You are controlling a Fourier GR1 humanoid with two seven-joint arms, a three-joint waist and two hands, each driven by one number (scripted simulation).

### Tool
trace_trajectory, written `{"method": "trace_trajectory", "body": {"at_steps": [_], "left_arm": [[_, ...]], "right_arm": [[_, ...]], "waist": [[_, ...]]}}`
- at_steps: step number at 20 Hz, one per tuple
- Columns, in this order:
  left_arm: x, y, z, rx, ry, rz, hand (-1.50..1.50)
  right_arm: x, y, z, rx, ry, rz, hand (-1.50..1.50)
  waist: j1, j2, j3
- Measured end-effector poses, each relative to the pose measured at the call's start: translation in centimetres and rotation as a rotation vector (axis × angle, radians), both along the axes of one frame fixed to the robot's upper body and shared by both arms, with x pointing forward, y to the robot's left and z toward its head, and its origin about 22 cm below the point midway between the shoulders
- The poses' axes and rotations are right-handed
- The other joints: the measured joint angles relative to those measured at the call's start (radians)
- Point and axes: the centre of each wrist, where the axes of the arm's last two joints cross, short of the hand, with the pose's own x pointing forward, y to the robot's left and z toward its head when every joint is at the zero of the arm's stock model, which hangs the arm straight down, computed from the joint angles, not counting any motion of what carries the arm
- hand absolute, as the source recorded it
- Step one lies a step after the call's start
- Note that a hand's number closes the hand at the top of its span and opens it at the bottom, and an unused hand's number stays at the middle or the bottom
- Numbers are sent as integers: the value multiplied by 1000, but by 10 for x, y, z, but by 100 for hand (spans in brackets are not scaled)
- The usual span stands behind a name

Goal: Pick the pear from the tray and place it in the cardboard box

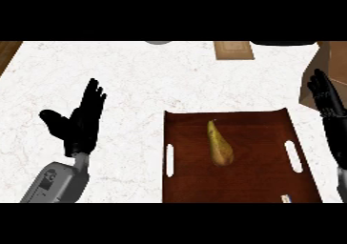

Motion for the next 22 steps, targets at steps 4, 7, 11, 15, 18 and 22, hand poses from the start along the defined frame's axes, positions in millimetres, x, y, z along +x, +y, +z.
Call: {"method": "trace_trajectory", "body": {"at_steps": [4,7,11,15,18,22], "left_arm": [[-6,18,-12,75,21,37,0],[-14,40,-25,157,68,80,0],[-24,55,-35,193,117,108,0],[-30,59,-45,212,138,113,0],[-33,67,-49,214,150,115,0],[-33,68,-47,223,140,110,0]], "right_arm": [[-12,25,8,-57,-57,-35,150],[-16,31,12,-230,-113,-73,150],[-33,34,-15,-354,-108,-280,-150],[-61,55,-35,-454,-169,-381,-150],[-78,65,-30,-547,-156,-413,-150],[-95,79,-11,-655,-47,-434,-150]], "waist": [[9,-1,6],[13,-1,-2],[0,-3,3],[-4,-4,6],[-2,-3,6],[0,-3,6]]}}
